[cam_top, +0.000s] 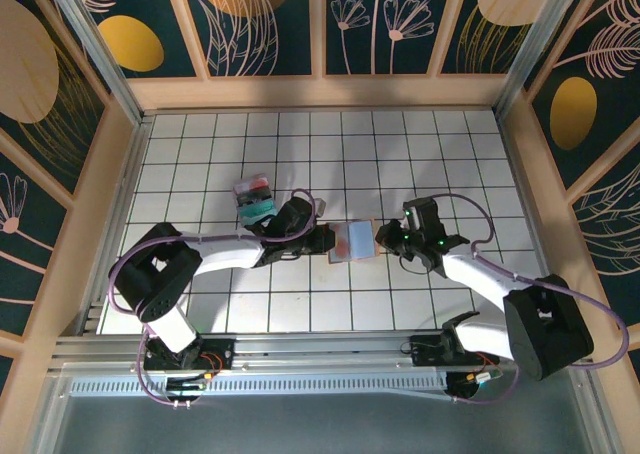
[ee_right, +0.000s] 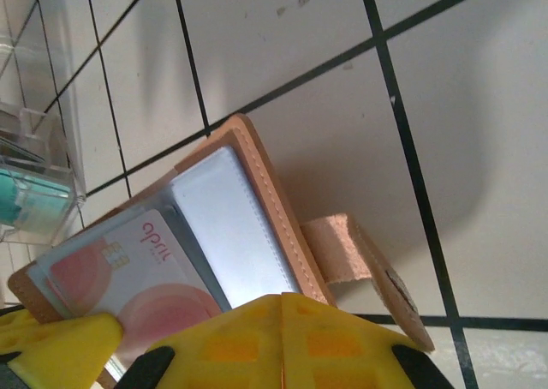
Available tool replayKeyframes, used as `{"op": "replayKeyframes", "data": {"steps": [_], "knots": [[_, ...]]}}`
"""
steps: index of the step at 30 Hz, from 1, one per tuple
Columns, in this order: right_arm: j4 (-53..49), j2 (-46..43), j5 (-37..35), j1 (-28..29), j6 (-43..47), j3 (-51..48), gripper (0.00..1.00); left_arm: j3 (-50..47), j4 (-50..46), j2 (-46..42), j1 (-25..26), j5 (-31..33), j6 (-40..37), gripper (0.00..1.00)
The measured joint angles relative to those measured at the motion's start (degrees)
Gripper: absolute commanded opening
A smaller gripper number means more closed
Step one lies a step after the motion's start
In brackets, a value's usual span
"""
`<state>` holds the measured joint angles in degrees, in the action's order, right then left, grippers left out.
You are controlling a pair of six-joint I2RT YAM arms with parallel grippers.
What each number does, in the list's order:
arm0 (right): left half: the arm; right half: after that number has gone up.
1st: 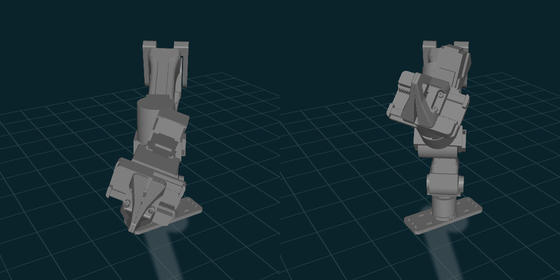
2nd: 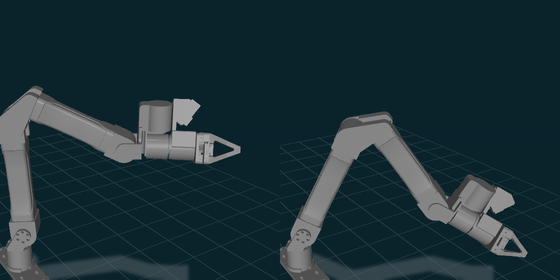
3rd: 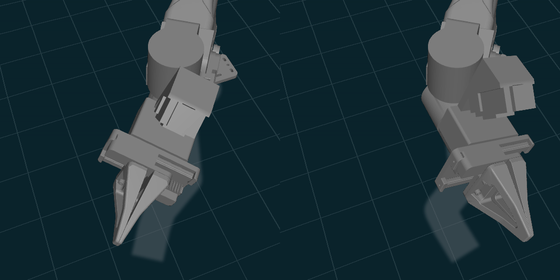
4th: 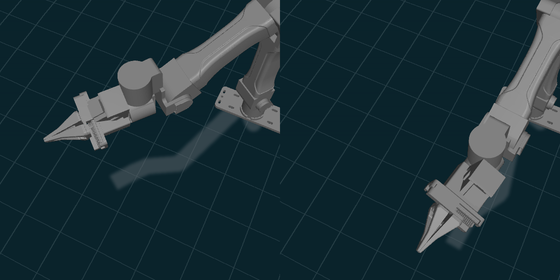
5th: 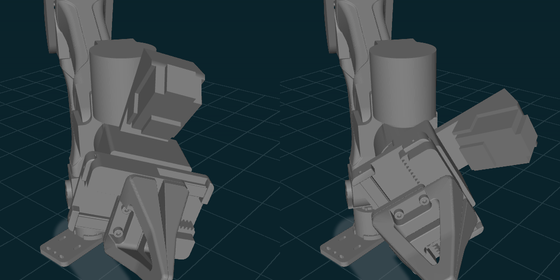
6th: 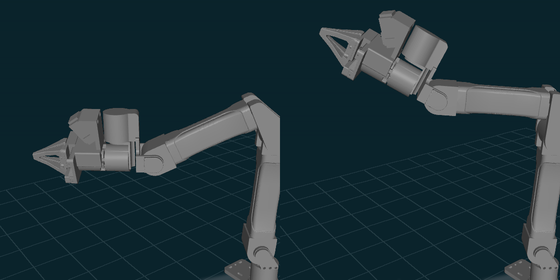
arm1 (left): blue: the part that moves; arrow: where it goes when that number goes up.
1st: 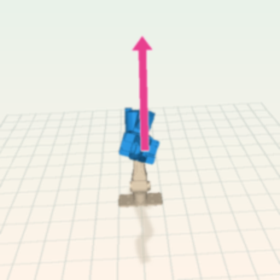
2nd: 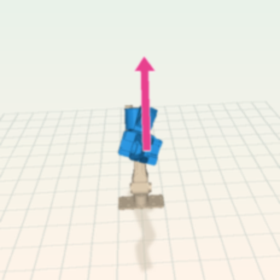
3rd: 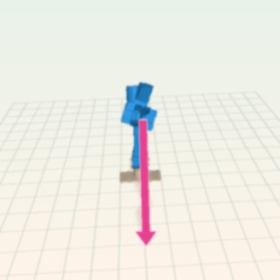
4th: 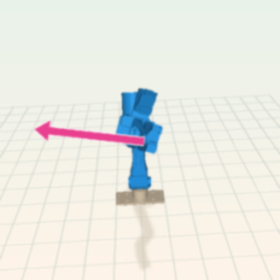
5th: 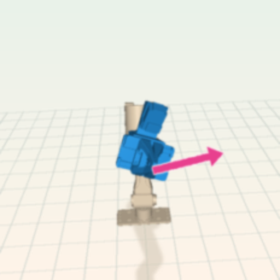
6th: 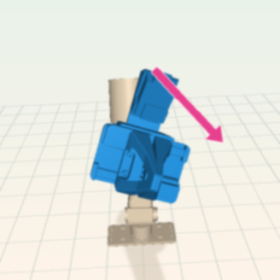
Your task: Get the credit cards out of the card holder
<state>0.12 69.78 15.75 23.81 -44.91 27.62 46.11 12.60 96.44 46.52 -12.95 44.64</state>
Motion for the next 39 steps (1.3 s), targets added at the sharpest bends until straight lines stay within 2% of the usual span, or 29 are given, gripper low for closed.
{"op": "replayKeyframes", "data": {"steps": [4, 8, 18, 24, 29, 39], "knots": [[1.11, 0.15, 0.85, -1.38, 0.94, -0.37, 0.08, 0.98, -1.49, 0.72, 0.0, 1.42, -1.25, 0.35], [2.25, 1.03, 1.2, -2.71, 1.36, -0.39, 0.07, 1.51, -3.91, 0.83, 0.0, 3.45, -2.43, 0.47], [5.79, 5.66, 2.84, -4.76, 1.53, -0.92, 0.05, 3.08, -9.09, 0.83, 0.0, 10.64, -4.39, 0.68], [6.91, 8.33, 2.8, -4.76, 1.55, -0.87, 0.05, 3.72, -12.92, 0.76, 0.0, 17.11, -4.28, 0.71], [7.48, 11.69, 2.82, -4.87, 1.55, -0.59, 0.03, 4.09, -14.71, -0.66, 0.0, 20.96, -4.07, 0.65], [7.93, 13.14, 3.45, -5.09, 1.51, 0.24, 0.04, 4.26, -10.86, -0.66, 0.76, 17.4, -2.89, 0.48]]}}
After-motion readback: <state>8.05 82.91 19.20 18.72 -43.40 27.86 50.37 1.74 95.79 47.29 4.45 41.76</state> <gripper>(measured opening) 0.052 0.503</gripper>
